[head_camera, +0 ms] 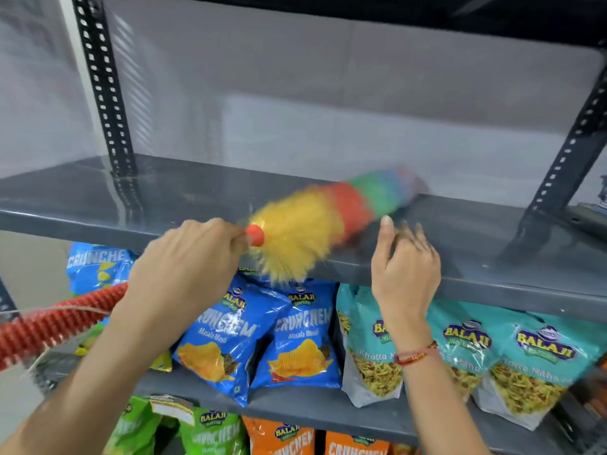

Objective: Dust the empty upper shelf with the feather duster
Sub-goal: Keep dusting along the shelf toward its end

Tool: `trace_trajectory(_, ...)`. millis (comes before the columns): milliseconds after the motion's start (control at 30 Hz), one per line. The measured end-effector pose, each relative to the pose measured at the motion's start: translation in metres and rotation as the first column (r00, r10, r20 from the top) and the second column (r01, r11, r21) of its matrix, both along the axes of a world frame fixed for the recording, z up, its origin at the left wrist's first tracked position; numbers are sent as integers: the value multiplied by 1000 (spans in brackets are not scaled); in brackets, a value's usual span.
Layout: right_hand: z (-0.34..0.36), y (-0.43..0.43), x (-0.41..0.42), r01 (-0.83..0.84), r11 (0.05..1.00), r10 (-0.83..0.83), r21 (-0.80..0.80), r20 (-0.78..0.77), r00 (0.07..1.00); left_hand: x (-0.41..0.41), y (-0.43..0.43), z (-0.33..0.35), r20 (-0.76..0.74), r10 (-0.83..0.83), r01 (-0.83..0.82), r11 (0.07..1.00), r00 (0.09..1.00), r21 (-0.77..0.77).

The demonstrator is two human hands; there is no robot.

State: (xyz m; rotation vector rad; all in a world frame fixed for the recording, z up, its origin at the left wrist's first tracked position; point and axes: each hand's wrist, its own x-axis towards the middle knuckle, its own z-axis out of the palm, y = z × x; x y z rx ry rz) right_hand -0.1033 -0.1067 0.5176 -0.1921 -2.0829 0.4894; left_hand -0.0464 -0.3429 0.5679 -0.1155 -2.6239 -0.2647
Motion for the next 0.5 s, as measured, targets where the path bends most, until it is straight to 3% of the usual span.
trace_trajectory(100,7,-36,-4,-107,993,111,46,-90,990,-3,-18,-5,115,-1,-4,999,993,50)
trace_trajectory(233,7,-81,-12,-273,958,277,87,-32,960,-14,-72,-15,198,191,-207,976,961,63)
trace_trajectory(367,2,-106,-20,-364,928,364,77,22,931,-17,-133,-11,47,495,-495,869,868,7)
trace_trajectory(500,-1,-137,-24,-414,892,394,180,135,909,-5,-166,-5,-57,508,-510,860,859,-8)
